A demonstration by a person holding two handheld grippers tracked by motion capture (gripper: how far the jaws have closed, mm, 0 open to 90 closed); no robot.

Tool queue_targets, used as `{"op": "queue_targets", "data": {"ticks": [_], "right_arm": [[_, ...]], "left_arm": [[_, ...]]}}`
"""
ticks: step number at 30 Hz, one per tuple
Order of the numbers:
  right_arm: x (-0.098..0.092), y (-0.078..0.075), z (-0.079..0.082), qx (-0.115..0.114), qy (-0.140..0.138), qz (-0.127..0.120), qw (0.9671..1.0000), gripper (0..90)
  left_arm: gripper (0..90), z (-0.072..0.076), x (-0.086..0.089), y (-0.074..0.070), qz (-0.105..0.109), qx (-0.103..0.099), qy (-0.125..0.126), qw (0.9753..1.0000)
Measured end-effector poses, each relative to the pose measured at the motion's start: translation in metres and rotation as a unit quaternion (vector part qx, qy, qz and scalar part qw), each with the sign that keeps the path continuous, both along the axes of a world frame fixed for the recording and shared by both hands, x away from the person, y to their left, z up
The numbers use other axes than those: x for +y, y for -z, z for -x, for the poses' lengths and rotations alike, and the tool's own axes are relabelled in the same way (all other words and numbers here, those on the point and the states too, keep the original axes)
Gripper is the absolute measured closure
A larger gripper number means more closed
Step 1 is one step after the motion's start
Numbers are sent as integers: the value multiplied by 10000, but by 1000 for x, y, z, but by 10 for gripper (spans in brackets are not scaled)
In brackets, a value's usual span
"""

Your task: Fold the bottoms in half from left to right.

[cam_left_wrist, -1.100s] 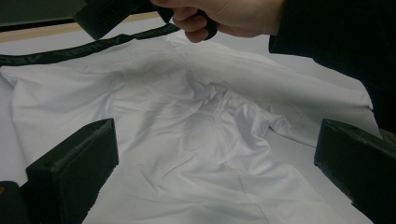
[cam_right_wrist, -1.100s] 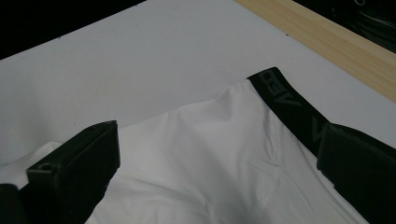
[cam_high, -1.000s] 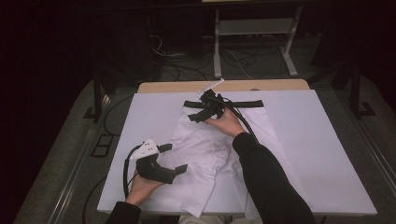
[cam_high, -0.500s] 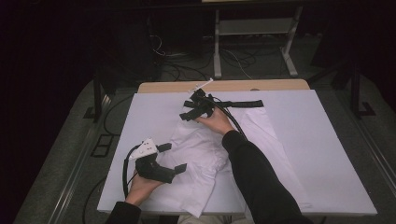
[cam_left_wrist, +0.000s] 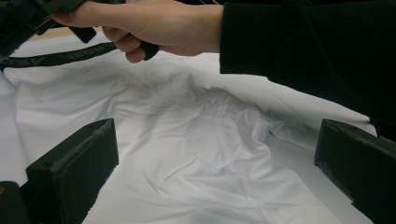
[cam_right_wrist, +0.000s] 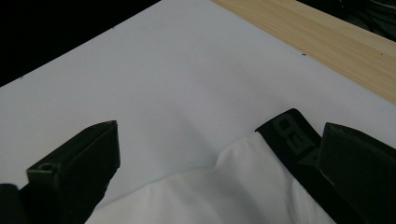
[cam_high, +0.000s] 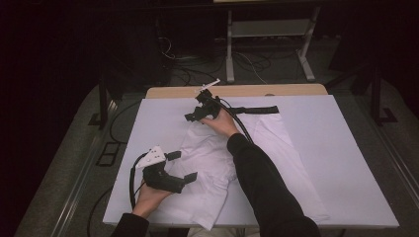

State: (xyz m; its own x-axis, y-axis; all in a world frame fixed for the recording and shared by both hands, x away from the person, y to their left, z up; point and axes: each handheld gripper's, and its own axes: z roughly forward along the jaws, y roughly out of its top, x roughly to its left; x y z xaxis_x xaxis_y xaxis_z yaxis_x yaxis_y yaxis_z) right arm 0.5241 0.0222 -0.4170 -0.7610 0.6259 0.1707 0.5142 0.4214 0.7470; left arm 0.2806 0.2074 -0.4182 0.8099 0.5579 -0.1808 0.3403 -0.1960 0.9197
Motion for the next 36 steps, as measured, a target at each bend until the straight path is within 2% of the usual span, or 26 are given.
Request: {"op": "queue_targets", "data": {"ticks": [4, 13, 14, 17, 18, 23, 24, 29, 36], "right_arm": [[3, 3, -6, -29, 114, -90, 9999, 0], [9, 14, -20, 32, 360, -80, 9993, 3], [11, 17, -21, 12, 388, -75, 9992, 56], [11, 20, -22, -2, 443, -64, 9990, 79], [12, 22, -22, -13, 490, -76, 9988, 141], [16, 26, -22, -46, 589, 14, 9983, 192], [18, 28, -22, -49, 620, 45, 9981, 230], [20, 32, -23, -92, 687, 160, 9975, 299], [22, 36, -23, -177, 909, 387, 9949, 423]], "left_arm": [[0, 0, 0, 0, 21, 3, -3, 10000], [0, -1, 1, 0, 56, 16, 4, 10000], [0, -1, 1, 0, 62, 19, 9, 10000], [0, -1, 2, 0, 59, 17, 10, 10000], [0, -1, 2, 0, 67, 23, 8, 10000], [0, -1, 2, 0, 68, 20, 16, 10000], [0, -1, 2, 0, 75, 27, 19, 10000], [0, -1, 2, 0, 79, 31, 23, 10000], [0, -1, 2, 0, 82, 15, 5, 10000]]}}
